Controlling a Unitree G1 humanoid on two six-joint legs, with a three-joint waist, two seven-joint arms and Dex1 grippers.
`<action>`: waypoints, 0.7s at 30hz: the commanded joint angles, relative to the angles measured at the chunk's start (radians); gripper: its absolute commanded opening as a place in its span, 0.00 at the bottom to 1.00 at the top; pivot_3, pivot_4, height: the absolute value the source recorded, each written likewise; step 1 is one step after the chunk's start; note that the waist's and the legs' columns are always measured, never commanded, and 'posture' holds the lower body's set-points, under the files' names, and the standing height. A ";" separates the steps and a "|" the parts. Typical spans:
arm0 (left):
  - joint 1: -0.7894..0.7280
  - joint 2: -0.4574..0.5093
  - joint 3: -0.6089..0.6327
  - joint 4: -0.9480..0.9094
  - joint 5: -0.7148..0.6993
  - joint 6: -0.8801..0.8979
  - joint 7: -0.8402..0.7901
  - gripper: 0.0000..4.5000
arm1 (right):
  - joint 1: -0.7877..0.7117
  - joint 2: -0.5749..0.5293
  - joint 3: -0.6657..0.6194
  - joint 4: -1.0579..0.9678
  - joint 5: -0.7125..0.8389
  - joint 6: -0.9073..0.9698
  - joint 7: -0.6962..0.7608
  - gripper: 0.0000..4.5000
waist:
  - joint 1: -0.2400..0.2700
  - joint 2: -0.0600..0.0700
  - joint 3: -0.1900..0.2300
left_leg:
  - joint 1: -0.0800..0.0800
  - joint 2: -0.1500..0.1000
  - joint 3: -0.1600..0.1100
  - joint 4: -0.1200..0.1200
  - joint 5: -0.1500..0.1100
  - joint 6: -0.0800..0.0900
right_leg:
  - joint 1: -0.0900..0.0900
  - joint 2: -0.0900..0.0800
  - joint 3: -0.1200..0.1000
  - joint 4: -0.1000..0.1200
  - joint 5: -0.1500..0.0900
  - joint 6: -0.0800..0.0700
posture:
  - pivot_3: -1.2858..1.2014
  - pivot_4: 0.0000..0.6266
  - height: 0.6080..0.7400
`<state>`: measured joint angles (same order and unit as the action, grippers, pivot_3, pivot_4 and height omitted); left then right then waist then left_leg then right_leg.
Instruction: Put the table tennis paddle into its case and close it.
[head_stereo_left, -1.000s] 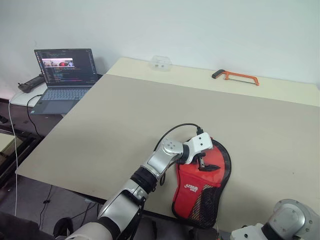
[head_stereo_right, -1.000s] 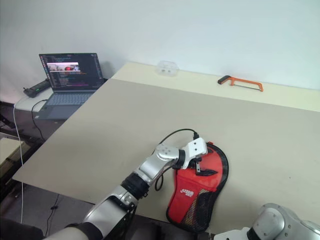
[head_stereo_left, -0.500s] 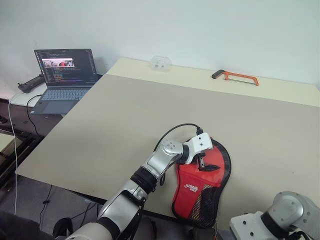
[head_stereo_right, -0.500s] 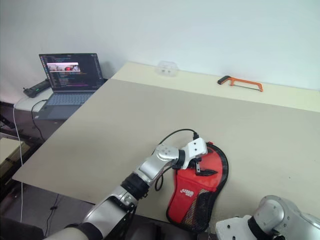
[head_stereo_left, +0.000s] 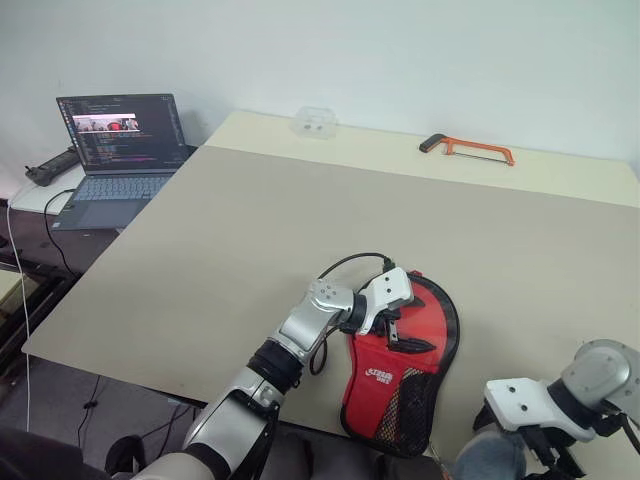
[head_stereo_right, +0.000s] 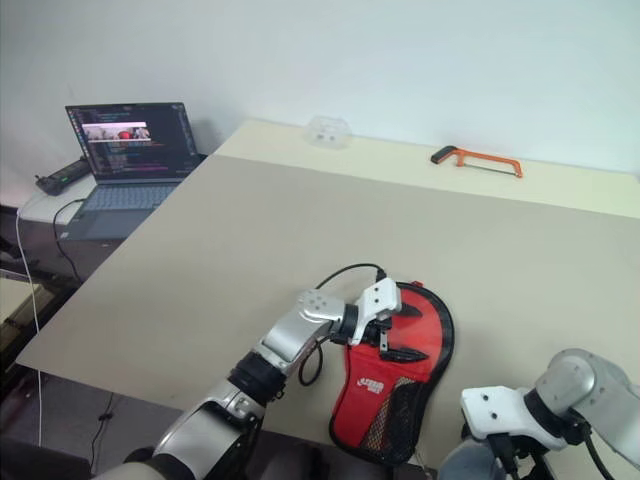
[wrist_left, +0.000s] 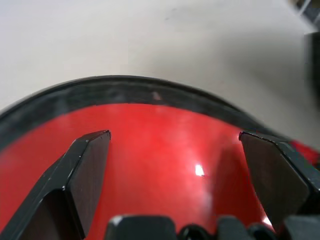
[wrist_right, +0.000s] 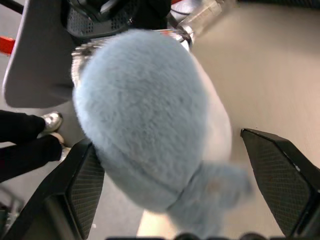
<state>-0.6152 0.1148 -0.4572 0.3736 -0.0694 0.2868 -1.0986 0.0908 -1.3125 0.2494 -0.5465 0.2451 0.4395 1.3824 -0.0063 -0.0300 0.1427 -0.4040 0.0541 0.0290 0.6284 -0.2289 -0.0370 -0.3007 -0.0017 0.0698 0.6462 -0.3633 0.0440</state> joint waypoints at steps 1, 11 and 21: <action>0.026 0.047 0.028 -0.008 -0.036 0.091 -0.041 1.00 | -0.070 -0.009 -0.076 0.090 0.024 -0.036 0.040 0.99 | -0.004 0.001 0.005 | 0.000 0.000 0.000 0.000 0.000 0.000 | 0.000 0.000 0.000 0.000 0.000 0.000 | 0.52 0.24 1.00; -0.019 0.240 0.202 -0.282 -0.249 0.273 -0.158 1.00 | -0.319 0.040 -0.178 0.309 0.079 -0.051 0.085 0.99 | -0.021 0.012 0.025 | -0.015 0.000 0.001 0.003 0.003 -0.005 | -0.017 0.001 -0.001 0.005 0.000 0.000 | 0.52 0.24 1.00; 0.027 0.640 0.439 -0.523 -0.526 0.480 -0.346 1.00 | -0.404 0.049 -0.320 0.395 0.287 0.117 0.146 0.99 | -0.021 0.013 0.038 | -0.018 0.002 0.001 0.003 0.004 -0.005 | -0.018 0.000 -0.003 0.003 0.000 0.001 | 0.52 0.24 1.00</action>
<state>-0.6001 0.7157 -0.0744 -0.1020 -0.5409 0.7447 -1.4054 -0.3090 -1.2610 -0.0176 -0.1703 0.4909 0.5295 1.5012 -0.0270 -0.0175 0.1805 -0.4221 0.0560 0.0306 0.6319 -0.2253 -0.0423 -0.3191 -0.0015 0.0672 0.6494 -0.3635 0.0452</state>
